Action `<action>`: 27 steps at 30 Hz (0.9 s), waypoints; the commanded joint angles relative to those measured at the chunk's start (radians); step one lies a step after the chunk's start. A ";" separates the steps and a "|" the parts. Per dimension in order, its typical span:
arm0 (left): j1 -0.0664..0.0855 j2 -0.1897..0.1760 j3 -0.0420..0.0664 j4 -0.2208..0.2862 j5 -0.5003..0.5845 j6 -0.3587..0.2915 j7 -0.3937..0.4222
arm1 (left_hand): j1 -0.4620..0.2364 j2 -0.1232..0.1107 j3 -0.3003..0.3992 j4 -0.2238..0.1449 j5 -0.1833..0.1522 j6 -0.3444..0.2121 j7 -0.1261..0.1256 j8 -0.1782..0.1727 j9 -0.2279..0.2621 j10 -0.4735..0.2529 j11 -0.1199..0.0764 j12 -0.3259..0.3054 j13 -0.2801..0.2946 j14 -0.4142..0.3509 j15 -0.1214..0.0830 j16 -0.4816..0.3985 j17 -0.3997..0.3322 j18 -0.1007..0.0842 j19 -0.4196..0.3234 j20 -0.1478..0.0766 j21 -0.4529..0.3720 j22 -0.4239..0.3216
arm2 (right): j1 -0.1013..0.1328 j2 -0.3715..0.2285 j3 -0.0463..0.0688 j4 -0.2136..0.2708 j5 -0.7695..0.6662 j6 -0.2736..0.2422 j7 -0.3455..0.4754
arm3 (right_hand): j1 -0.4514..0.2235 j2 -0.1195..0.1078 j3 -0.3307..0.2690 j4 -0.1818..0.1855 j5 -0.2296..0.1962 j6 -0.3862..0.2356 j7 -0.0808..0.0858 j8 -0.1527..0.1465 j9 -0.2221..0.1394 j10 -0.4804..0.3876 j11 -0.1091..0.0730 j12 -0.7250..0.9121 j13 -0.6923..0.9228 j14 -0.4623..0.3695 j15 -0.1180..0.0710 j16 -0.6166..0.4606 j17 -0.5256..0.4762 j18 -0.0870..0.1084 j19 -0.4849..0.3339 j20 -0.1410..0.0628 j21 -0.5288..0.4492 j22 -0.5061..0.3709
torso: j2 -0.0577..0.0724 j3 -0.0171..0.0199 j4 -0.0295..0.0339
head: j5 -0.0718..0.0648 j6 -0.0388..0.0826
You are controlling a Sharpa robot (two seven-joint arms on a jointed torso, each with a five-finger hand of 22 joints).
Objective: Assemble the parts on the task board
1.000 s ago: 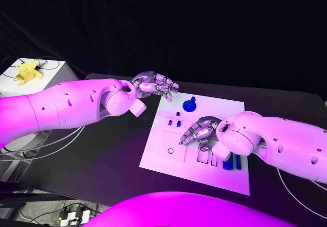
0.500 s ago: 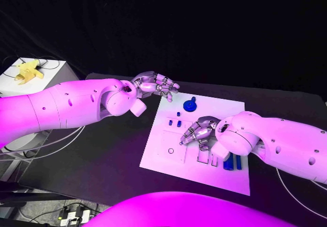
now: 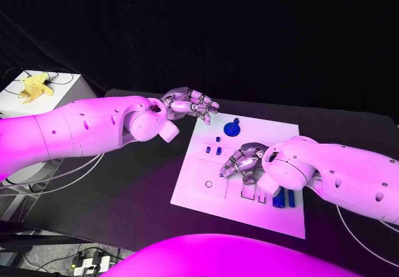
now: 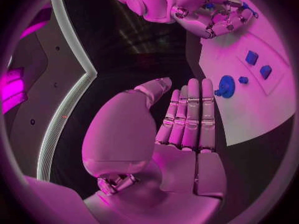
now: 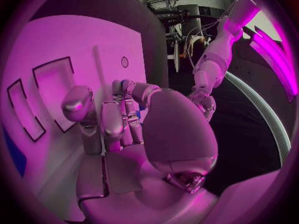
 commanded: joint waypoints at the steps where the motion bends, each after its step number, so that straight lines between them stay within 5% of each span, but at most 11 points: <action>1: 0.001 0.002 0.001 0.003 -0.002 0.015 0.004 | 0.006 0.004 0.005 0.002 0.005 -0.004 0.006 -0.005 -0.001 -0.006 0.004 -0.006 0.001 0.002 0.006 -0.007 0.002 0.011 0.004 0.004 -0.006 -0.001 | -0.001 0.002 0.000 0.002 -0.012 0.013 0.002 | -0.001 0.008 -0.001 -0.005 0.003 0.005 -0.001 0.003 0.001 0.010 -0.001 0.002 0.001 0.006 0.003 -0.002 0.000 0.004 0.003 0.000 0.000 0.124 | 0.000 0.0004 0.0000 | 0.000 0.000; 27: 0.001 0.002 0.001 0.003 -0.008 0.024 -0.004 | 0.005 0.004 0.004 0.004 0.004 -0.004 0.007 -0.006 -0.002 -0.007 0.005 -0.007 0.001 0.002 0.007 -0.008 0.003 0.011 0.004 0.004 -0.007 -0.001 | -0.003 0.007 -0.001 0.000 -0.036 -0.004 0.014 | -0.002 0.010 -0.001 -0.007 0.003 0.004 -0.001 0.003 0.002 0.010 -0.001 0.002 0.002 0.006 0.003 -0.002 0.001 0.004 0.003 0.001 0.000 0.124 | 0.000 0.0008 -0.0005 | 0.000 0.000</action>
